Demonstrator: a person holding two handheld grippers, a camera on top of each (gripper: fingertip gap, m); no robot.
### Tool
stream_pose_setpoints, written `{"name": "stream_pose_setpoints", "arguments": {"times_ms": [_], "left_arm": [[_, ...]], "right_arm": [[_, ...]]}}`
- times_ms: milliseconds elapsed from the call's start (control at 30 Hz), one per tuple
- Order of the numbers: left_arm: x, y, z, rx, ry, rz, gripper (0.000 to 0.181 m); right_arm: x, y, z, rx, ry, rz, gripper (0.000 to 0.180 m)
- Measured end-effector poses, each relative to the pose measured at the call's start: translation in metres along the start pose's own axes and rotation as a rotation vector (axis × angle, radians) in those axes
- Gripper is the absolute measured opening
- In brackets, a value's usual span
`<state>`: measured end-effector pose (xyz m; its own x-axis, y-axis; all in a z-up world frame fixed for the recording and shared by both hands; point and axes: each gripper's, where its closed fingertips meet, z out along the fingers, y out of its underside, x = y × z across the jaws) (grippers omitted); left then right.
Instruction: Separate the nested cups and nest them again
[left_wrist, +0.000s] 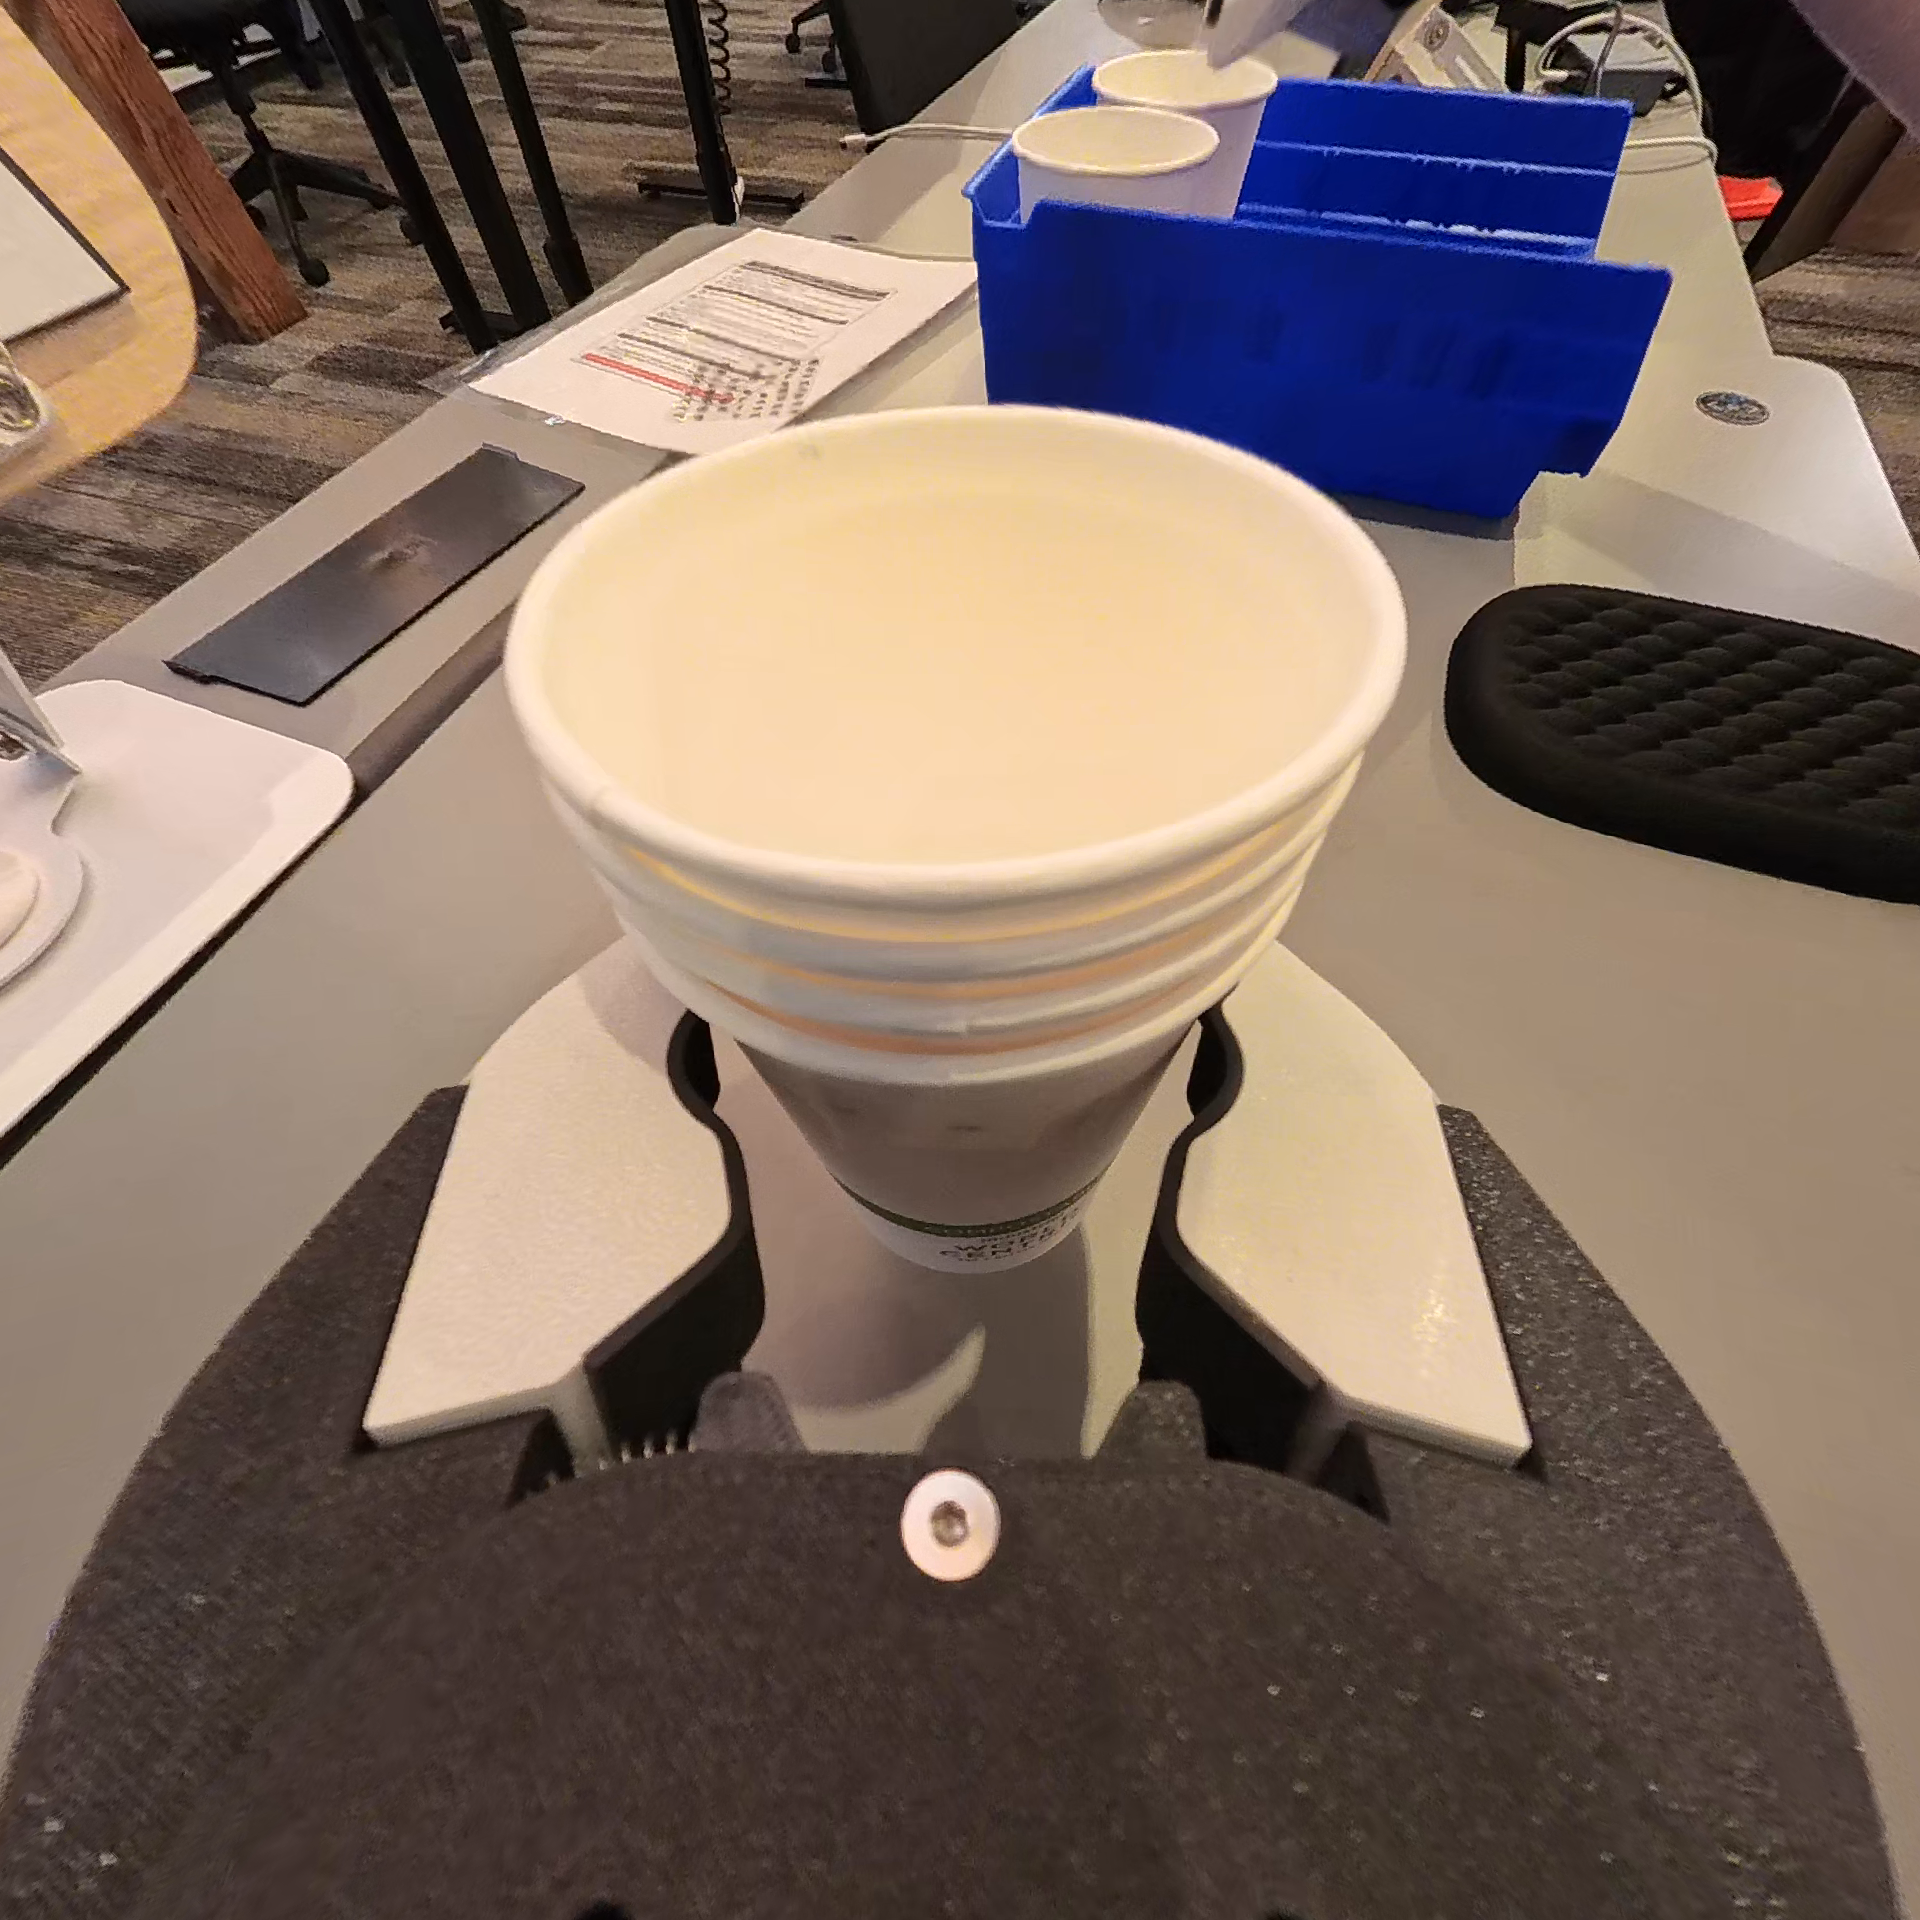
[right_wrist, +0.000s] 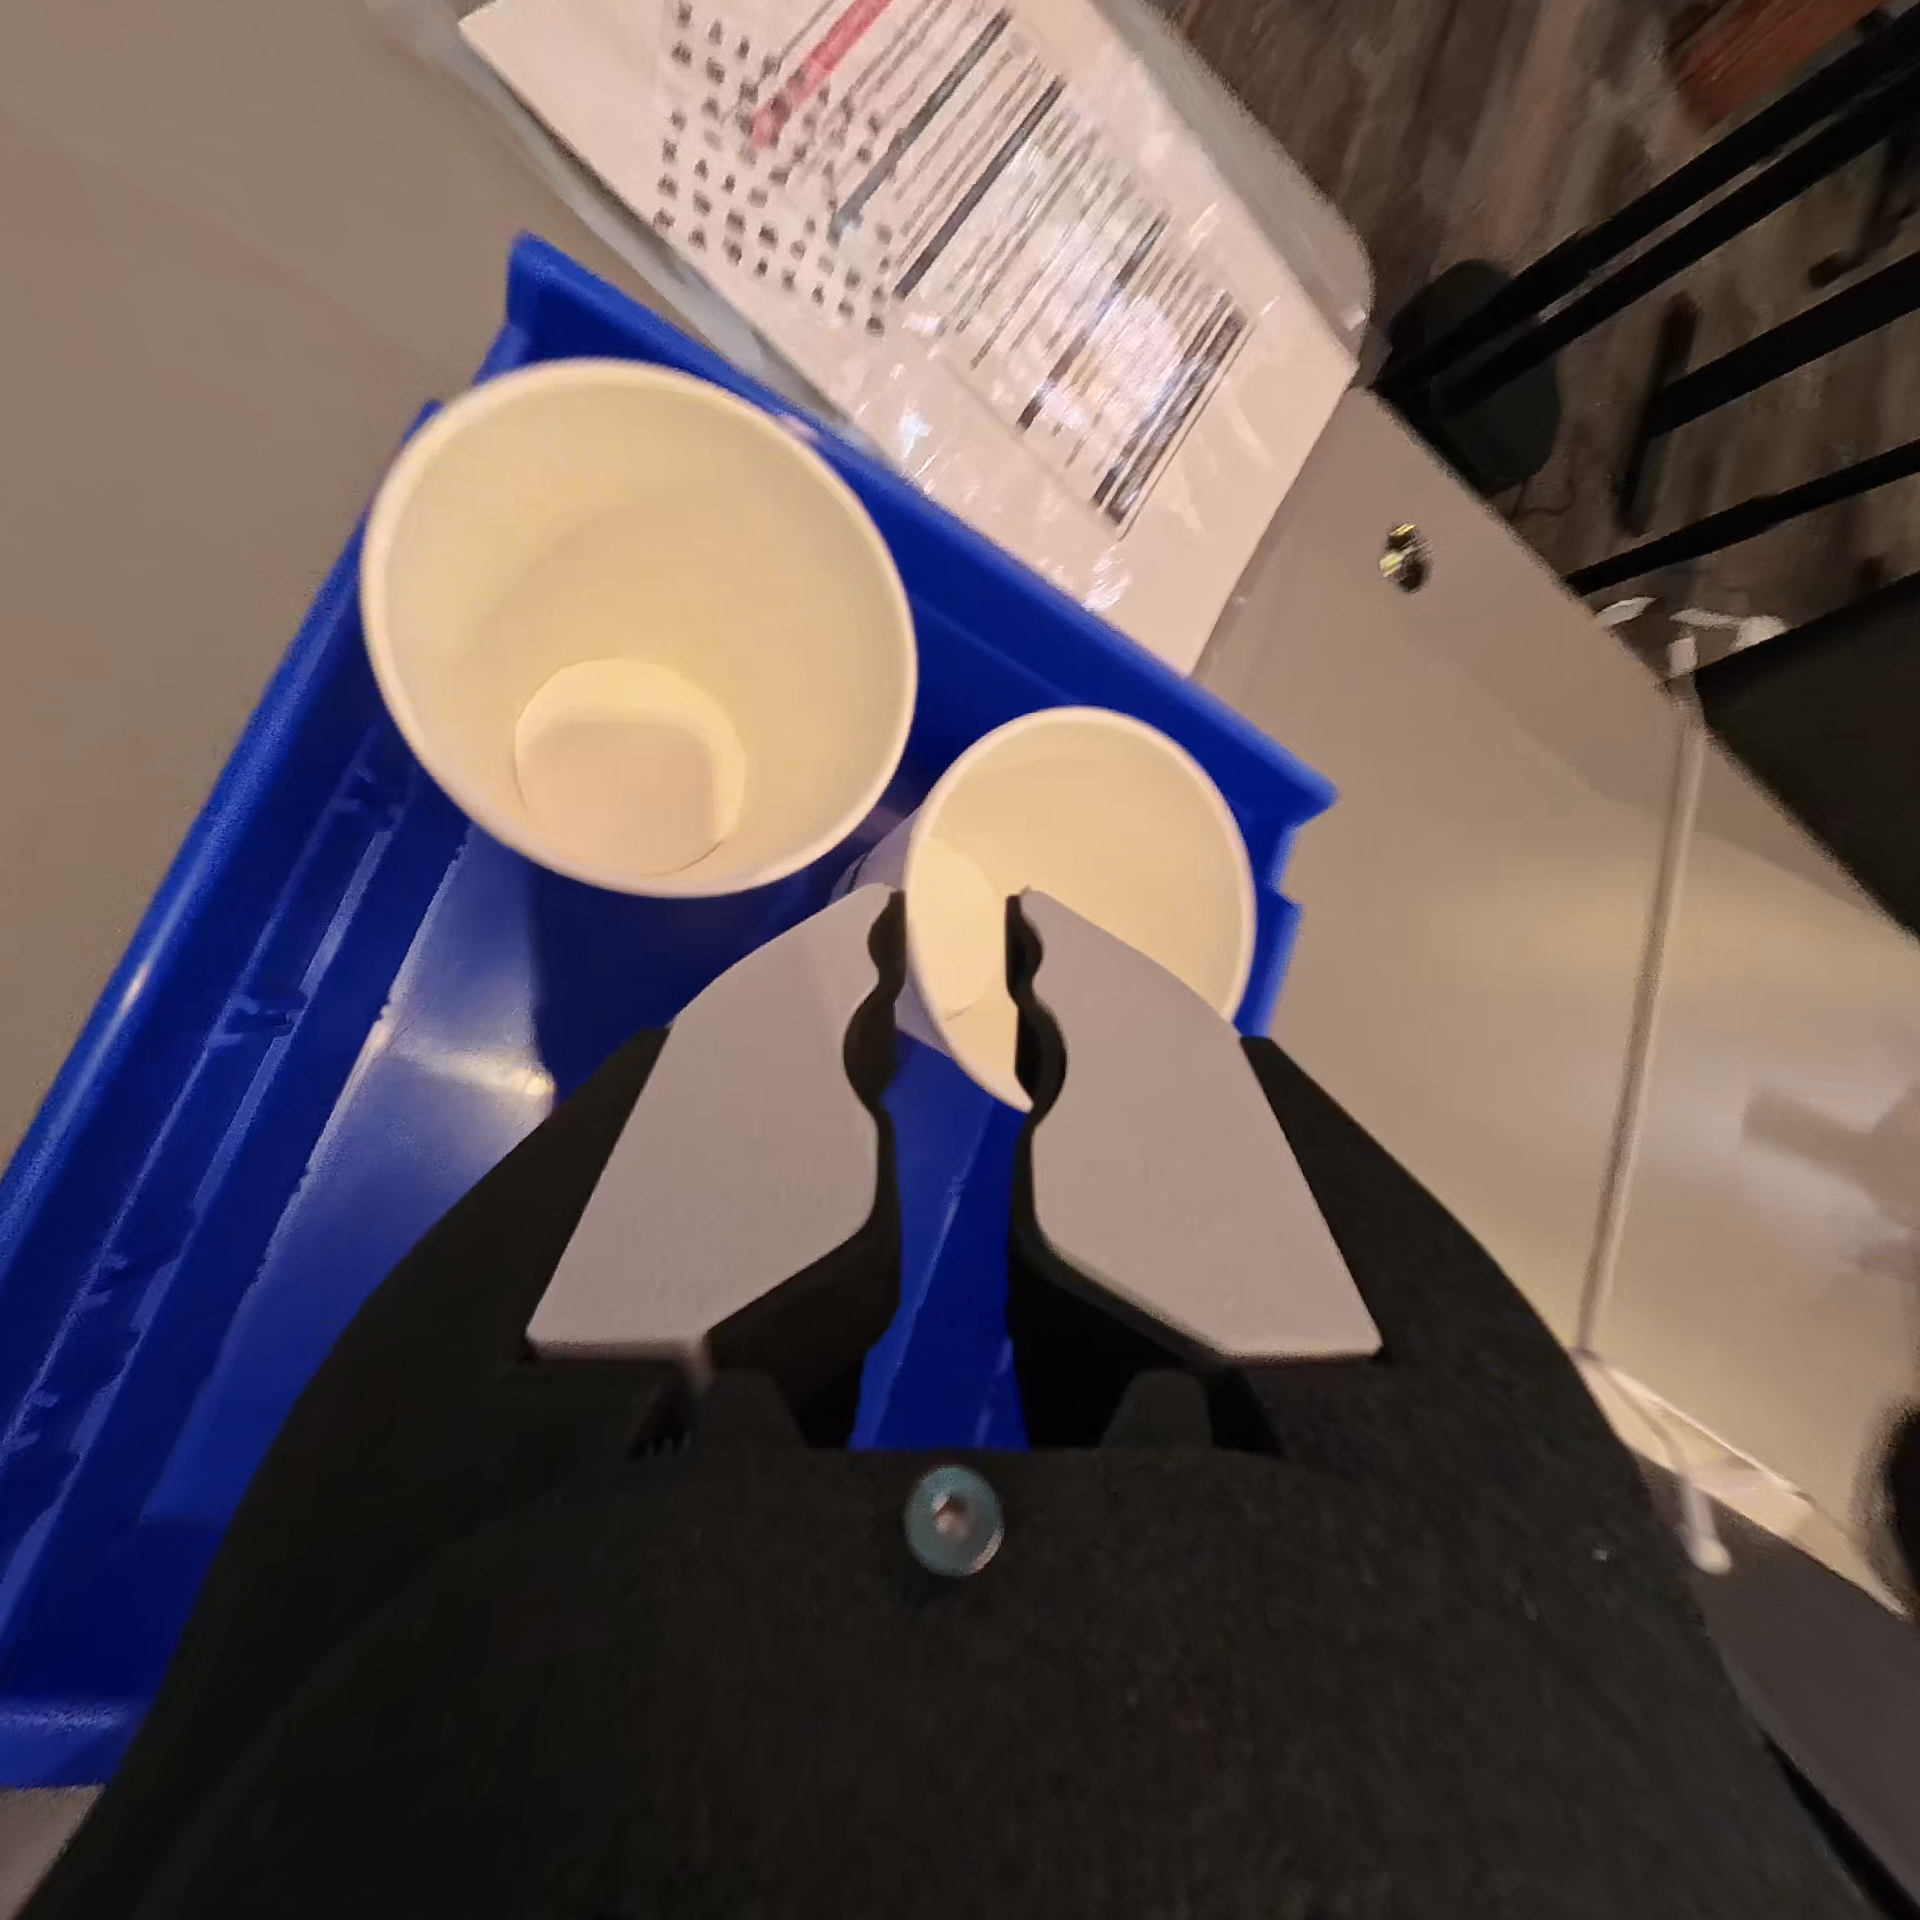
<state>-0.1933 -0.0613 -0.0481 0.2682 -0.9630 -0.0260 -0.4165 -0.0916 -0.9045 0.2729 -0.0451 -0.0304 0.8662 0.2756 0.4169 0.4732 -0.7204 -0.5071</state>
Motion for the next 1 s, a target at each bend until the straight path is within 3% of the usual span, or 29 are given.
{"name": "stream_pose_setpoints", "arguments": {"times_ms": [133,200,367,533,767,1000], "left_arm": [[-0.001,-0.007,-0.005,0.025,0.0,-0.005,0.09],[-0.001,-0.01,-0.008,0.028,0.004,-0.009,0.09],[-0.005,-0.01,-0.012,0.003,-0.01,-0.041,0.09],[-0.009,-0.009,-0.016,-0.011,-0.022,-0.072,0.09],[-0.004,-0.012,-0.018,-0.019,-0.007,-0.056,0.09],[-0.002,-0.018,-0.021,0.004,0.007,-0.059,0.09]], "right_arm": [[-0.007,-0.046,-0.054,0.136,0.127,-0.116,0.019],[-0.036,-0.08,-0.084,0.197,0.094,-0.181,0.02],[-0.192,-0.164,-0.155,0.385,-0.356,-0.443,0.017],[-0.322,-0.21,-0.211,0.541,-0.694,-0.677,0.014],[-0.403,-0.234,-0.208,0.486,-0.806,-0.856,0.015],[-0.419,-0.234,-0.195,0.402,-0.81,-0.899,0.012]]}}
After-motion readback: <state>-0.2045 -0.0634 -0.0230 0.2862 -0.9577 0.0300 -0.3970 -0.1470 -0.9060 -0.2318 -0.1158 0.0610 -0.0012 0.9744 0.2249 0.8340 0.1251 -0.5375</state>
